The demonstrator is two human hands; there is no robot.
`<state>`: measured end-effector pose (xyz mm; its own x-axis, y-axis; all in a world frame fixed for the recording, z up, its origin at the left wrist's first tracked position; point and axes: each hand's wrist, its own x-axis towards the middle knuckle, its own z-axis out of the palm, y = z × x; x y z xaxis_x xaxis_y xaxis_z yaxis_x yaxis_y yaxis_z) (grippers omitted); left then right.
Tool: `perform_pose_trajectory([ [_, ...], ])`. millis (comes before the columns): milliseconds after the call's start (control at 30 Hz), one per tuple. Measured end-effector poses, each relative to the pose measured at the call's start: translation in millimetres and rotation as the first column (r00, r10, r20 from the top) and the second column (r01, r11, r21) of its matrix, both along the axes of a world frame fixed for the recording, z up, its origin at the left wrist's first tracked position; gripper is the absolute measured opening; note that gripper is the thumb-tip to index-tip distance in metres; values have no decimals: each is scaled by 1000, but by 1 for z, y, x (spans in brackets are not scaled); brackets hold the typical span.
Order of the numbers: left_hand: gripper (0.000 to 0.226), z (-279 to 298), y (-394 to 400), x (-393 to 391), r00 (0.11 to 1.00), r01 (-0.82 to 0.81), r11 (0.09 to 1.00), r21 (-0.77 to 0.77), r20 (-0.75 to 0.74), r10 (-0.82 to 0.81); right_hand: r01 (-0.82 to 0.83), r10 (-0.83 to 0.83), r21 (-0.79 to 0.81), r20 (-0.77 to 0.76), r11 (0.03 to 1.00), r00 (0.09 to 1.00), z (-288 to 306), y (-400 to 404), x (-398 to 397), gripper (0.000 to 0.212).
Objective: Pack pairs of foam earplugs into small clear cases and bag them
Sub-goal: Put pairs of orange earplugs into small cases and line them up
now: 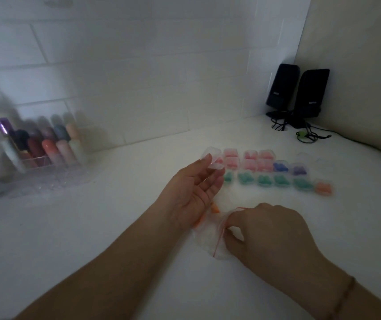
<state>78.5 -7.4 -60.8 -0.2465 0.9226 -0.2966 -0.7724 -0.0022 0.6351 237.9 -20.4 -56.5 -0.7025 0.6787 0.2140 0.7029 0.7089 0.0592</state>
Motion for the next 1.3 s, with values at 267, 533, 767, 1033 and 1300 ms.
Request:
perform_pose_trajectory([
  [267, 6, 4, -2, 0, 1000, -12, 999, 36, -16, 12, -242, 60, -546, -330, 802, 942, 26, 33, 33, 17],
  [533, 31, 8, -9, 10, 962, 227, 957, 182, -193, -192, -682, -345, -546, -837, 486, 424, 32, 59, 41, 41],
  [767, 40, 6, -13, 15, 922, 332, 925, 184, -268, -278, -544, -276, -490, -860, 681, 430, 25, 46, 19, 21],
  [1033, 40, 2, -13, 19, 927, 339, 931, 138, -216, -306, -247, -135, -314, -826, 917, 548, 13, 42, 9, 18],
  [1300, 33, 6, -14, 17, 934, 345, 932, 115, -140, -328, -130, -26, -133, -790, 983, 612, 11, 40, 6, 19],
])
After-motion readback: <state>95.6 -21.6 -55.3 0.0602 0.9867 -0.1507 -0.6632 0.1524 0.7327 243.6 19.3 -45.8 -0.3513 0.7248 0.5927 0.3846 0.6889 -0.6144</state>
